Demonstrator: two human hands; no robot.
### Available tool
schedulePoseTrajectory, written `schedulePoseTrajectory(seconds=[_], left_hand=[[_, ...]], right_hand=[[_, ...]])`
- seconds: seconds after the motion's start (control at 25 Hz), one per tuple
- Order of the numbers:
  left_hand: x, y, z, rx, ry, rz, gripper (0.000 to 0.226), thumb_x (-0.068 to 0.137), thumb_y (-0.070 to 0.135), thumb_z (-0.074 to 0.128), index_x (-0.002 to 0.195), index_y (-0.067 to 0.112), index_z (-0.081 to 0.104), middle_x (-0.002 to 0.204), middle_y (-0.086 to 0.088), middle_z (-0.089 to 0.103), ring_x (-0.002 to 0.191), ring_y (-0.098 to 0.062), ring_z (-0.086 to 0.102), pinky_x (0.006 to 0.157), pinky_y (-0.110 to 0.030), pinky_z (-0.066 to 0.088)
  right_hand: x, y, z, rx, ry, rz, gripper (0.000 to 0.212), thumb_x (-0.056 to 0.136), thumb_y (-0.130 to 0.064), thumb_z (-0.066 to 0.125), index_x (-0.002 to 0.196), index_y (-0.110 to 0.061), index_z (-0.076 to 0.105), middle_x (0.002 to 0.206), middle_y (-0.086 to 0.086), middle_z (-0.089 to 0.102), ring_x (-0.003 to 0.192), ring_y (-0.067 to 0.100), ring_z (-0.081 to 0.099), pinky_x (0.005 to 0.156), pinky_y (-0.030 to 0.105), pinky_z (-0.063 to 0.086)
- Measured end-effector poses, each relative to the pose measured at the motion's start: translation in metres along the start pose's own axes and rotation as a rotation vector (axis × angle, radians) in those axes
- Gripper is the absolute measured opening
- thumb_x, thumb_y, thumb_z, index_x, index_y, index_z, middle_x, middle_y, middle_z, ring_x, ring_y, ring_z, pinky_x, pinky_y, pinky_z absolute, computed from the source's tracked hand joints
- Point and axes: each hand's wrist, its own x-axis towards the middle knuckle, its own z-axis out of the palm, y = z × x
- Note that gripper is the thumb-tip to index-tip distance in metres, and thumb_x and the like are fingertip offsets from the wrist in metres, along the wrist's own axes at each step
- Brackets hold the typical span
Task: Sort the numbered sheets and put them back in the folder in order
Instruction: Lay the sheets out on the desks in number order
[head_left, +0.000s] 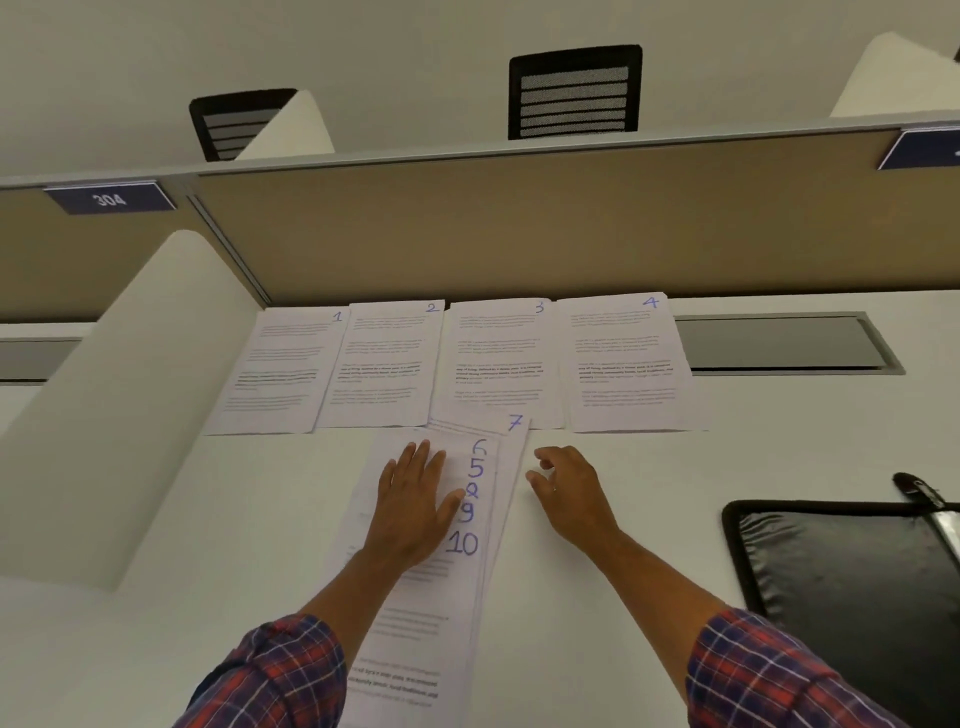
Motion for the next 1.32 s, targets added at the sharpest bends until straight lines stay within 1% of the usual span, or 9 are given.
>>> schedulePoseTrajectory(seconds=[0.12,0.36,0.44,0.56,0.64,0.72,1.04,1.12,1.32], left_hand=[[-0.011,-0.022,0.007,0.008,-0.007,0.024,0.107,0.086,0.084,-0.009,0.164,0.019,0.026,0.174,-0.005,0.012,0.161,-0.022,0.002,0.13,-0.044,-0.001],[-0.02,-0.038,0.016,0.02,-0.026,0.079,0.104,0.086,0.083,-0.012,0.166,0.022,0.019,0.175,-0.004,0.003,0.161,-0.023,-0.002,0.129,-0.046,-0.002],[-0.022,-0.039,0.017,0.006,-0.033,0.087,0.105,0.085,0.083,-0.013,0.166,0.023,0.017,0.175,-0.004,0.001,0.161,-0.023,-0.004,0.129,-0.046,-0.003],[-0.024,-0.039,0.018,-0.009,-0.017,0.106,0.095,0.092,0.079,0.002,0.166,0.021,0.019,0.175,-0.007,0.002,0.161,-0.025,-0.003,0.129,-0.046,-0.004],[-0.025,-0.041,0.019,-0.01,-0.017,0.109,0.088,0.095,0.073,0.009,0.166,0.022,0.019,0.175,-0.007,0.0,0.161,-0.025,-0.004,0.129,-0.045,-0.004],[-0.025,-0.043,0.021,-0.017,0.0,0.113,0.084,0.097,0.07,0.013,0.165,0.022,0.022,0.175,-0.007,0.001,0.161,-0.026,-0.003,0.13,-0.046,-0.002],[-0.031,-0.051,0.027,-0.091,0.049,0.105,0.074,0.101,0.065,0.024,0.162,0.024,0.026,0.175,-0.005,0.006,0.161,-0.022,-0.002,0.129,-0.04,-0.003],[-0.032,-0.054,0.029,-0.096,0.042,0.112,0.074,0.101,0.065,0.024,0.162,0.023,0.025,0.174,-0.005,0.009,0.161,-0.02,-0.001,0.129,-0.038,-0.005],[-0.032,-0.053,0.028,-0.051,0.029,0.126,0.078,0.099,0.065,0.018,0.162,0.021,0.027,0.174,-0.008,0.009,0.161,-0.023,0.0,0.129,-0.039,-0.004]], right_hand=[[0.003,-0.02,0.025,-0.071,-0.057,0.004,0.038,0.103,-0.03,0.062,0.138,-0.014,0.061,0.126,0.004,0.061,0.103,0.009,0.057,0.088,0.02,0.041],[0.015,-0.043,0.05,-0.301,-0.136,0.074,0.047,0.103,-0.041,0.06,0.145,-0.021,0.054,0.133,0.007,0.055,0.12,0.026,0.059,0.101,0.042,0.051],[0.018,-0.049,0.054,-0.323,-0.12,0.119,0.039,0.101,-0.04,0.064,0.134,-0.02,0.058,0.129,0.006,0.055,0.116,0.026,0.06,0.097,0.041,0.051],[0.022,-0.054,0.059,-0.226,-0.054,0.173,0.013,0.1,-0.03,0.067,0.1,-0.02,0.059,0.11,0.004,0.058,0.094,0.022,0.061,0.082,0.034,0.051],[0.022,-0.057,0.06,-0.155,-0.029,0.19,0.02,0.101,-0.025,0.066,0.084,-0.021,0.054,0.094,0.001,0.06,0.085,0.02,0.059,0.074,0.03,0.048],[0.02,-0.062,0.059,-0.064,0.02,0.208,0.025,0.101,-0.024,0.064,0.079,-0.022,0.052,0.084,-0.002,0.062,0.081,0.019,0.06,0.072,0.033,0.051],[0.003,-0.1,0.027,0.156,0.281,0.095,0.014,0.102,-0.022,0.064,0.09,-0.018,0.058,0.083,-0.008,0.065,0.074,0.006,0.06,0.063,0.02,0.05],[-0.002,-0.112,0.01,0.176,0.36,0.043,0.014,0.102,-0.021,0.063,0.089,-0.021,0.057,0.084,-0.01,0.065,0.074,0.006,0.063,0.061,0.015,0.049],[-0.017,-0.134,-0.033,0.175,0.499,-0.118,0.011,0.105,-0.024,0.062,0.097,-0.019,0.057,0.087,-0.009,0.066,0.078,0.01,0.07,0.06,0.014,0.054]])
